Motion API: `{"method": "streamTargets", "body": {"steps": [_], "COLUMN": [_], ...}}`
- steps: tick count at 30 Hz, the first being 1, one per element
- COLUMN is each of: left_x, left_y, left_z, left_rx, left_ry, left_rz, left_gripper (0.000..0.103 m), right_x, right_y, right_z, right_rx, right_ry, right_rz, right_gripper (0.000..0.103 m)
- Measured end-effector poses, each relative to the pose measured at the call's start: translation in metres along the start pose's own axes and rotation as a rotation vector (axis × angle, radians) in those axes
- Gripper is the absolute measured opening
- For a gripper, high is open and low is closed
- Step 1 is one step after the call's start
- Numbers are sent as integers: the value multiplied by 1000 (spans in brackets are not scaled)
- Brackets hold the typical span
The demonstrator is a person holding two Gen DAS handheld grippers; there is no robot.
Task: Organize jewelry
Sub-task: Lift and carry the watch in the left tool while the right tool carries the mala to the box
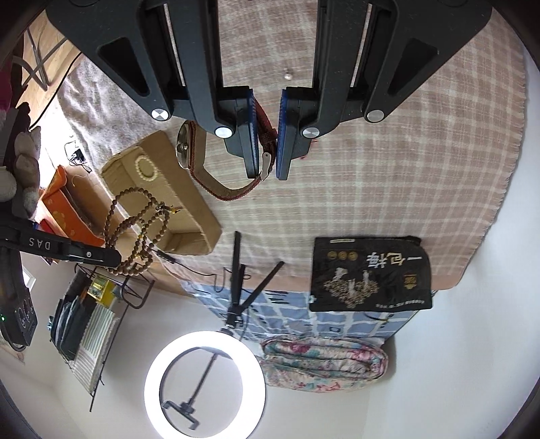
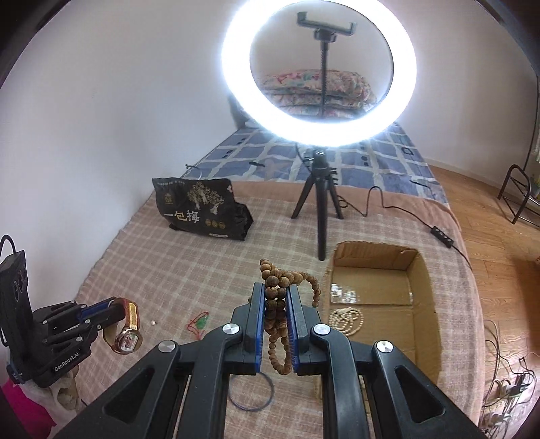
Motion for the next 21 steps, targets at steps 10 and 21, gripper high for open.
{"method": "streamTargets", "body": {"steps": [10,21], "left_x": [59,113], "left_y": [17,50], "left_z": [12,24], "left_rx": [-14,-49], "left_ry": [78,135], "left_rz": [-48,-90], "left_gripper": [8,8], "right_x": [51,98], "right_y": [-19,-15], "right_z": [-8,-7], "right_rx": [26,25], "right_ry": [53,90], "right_rz": [-33,-59], "right_gripper": [10,10]}}
Point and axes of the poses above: each gripper's, at about its wrist camera, not at the fingertips, and y roughly the way its jaws point, x to its right, z to its top, the point moved 4 cm from there along y, roughly the way its jaws point, and after that the axes turned 15 degrees about -x, right-handed, at the moved point
